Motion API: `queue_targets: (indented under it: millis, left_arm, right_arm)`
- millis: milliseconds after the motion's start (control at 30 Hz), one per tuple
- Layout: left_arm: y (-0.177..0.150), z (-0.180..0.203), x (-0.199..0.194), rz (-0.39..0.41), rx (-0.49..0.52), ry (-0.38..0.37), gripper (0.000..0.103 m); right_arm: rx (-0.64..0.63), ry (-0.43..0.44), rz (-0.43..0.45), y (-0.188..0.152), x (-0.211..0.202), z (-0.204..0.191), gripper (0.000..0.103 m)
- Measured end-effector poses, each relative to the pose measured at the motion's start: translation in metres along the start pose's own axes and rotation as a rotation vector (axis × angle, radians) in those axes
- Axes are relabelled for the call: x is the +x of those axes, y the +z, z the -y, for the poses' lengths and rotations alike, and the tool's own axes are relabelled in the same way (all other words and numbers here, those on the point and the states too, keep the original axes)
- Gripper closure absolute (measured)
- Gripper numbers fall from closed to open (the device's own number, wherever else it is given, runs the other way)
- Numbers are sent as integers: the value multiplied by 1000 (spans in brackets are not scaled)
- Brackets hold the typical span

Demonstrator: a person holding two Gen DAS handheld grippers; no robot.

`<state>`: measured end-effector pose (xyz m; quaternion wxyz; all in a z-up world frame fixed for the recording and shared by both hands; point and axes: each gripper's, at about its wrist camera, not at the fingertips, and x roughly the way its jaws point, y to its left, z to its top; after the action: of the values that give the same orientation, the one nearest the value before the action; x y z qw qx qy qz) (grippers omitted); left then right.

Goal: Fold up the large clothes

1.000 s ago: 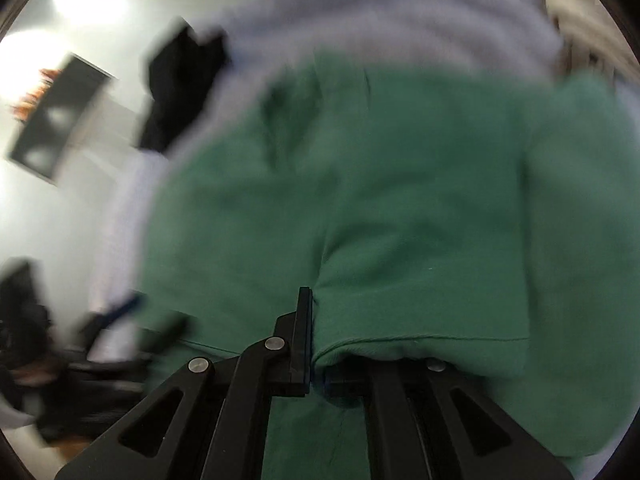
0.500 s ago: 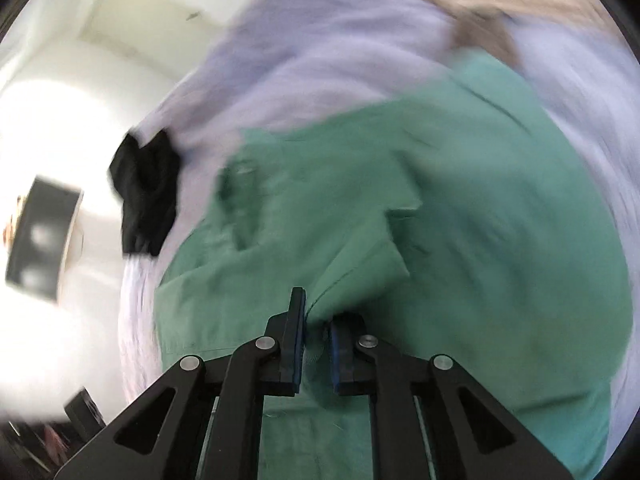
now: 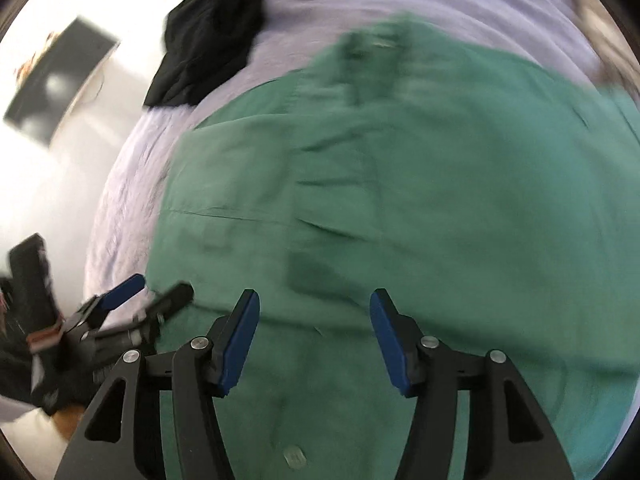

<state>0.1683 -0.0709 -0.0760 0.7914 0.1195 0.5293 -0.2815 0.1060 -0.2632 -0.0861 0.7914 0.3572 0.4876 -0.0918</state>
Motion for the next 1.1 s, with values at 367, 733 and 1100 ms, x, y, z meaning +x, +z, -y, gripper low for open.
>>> queue_targets:
  millis: [367, 733, 1100]
  left_arm:
    - [23, 101, 60, -172, 69, -299, 1]
    - [59, 83, 28, -65, 31, -382, 81]
    - [59, 54, 44, -100, 17, -278, 81]
  right_arm:
    - [712, 239, 268, -87, -100, 188, 37]
    - [956, 459, 405, -111, -92, 234, 33]
    - [1025, 536, 432, -97, -76, 246, 55]
